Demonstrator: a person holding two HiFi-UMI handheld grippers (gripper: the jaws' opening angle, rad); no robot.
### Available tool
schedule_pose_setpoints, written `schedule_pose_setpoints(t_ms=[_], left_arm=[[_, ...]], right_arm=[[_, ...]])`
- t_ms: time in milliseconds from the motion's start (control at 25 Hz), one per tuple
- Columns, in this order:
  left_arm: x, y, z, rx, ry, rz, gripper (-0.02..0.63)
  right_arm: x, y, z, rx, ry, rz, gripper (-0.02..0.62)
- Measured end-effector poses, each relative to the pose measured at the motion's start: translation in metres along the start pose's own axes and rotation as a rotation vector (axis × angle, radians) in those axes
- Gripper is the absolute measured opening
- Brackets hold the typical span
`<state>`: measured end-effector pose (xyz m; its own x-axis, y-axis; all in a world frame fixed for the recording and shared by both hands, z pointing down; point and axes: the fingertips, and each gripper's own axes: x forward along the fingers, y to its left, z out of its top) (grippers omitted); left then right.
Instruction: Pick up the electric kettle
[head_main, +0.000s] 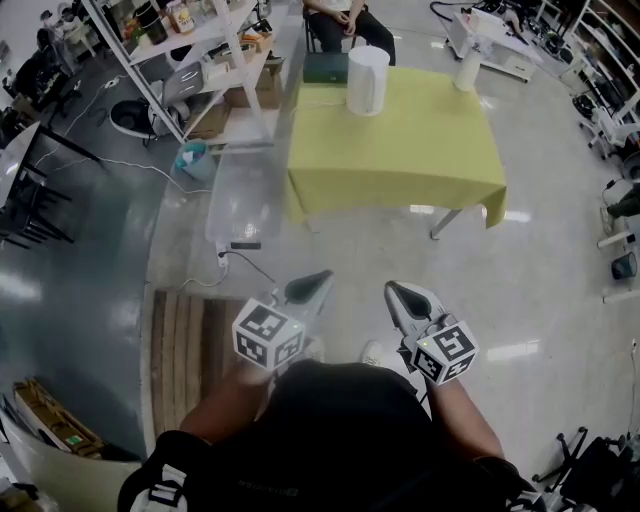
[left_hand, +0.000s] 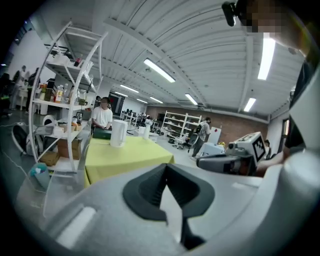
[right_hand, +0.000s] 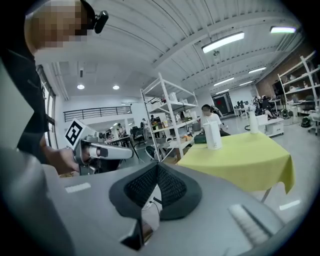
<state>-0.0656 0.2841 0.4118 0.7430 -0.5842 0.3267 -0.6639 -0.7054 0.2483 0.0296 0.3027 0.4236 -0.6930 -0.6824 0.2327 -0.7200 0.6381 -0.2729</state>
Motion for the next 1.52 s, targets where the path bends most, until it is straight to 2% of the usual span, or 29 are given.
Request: schedule_pose_setpoints(t_ms=[240, 680, 1080, 1520], left_arm=[[-0.002, 0.006, -0.006, -0.010, 0.018, 0.006, 0.001], [-0.004, 0.008, -0.008, -0.001, 0.026, 0.019, 0.002], [-0.010, 0.012, -0.008, 0.007, 0.026, 0.000, 0.002], [-0.023, 0.026, -0.011, 0.025, 0.027, -0.022, 0.002]], right_arm=[[0.008, 0.009, -0.003, -0.002, 0.005, 0.033, 0.006], [0.005, -0.001, -0.008, 0.078, 0.010, -0.003, 0.006], [0.011, 0.009, -0.008, 0.038, 0.008, -0.029, 0.006], [0.025, 0.021, -0.009, 0.038, 0.005, -0.066, 0.006]])
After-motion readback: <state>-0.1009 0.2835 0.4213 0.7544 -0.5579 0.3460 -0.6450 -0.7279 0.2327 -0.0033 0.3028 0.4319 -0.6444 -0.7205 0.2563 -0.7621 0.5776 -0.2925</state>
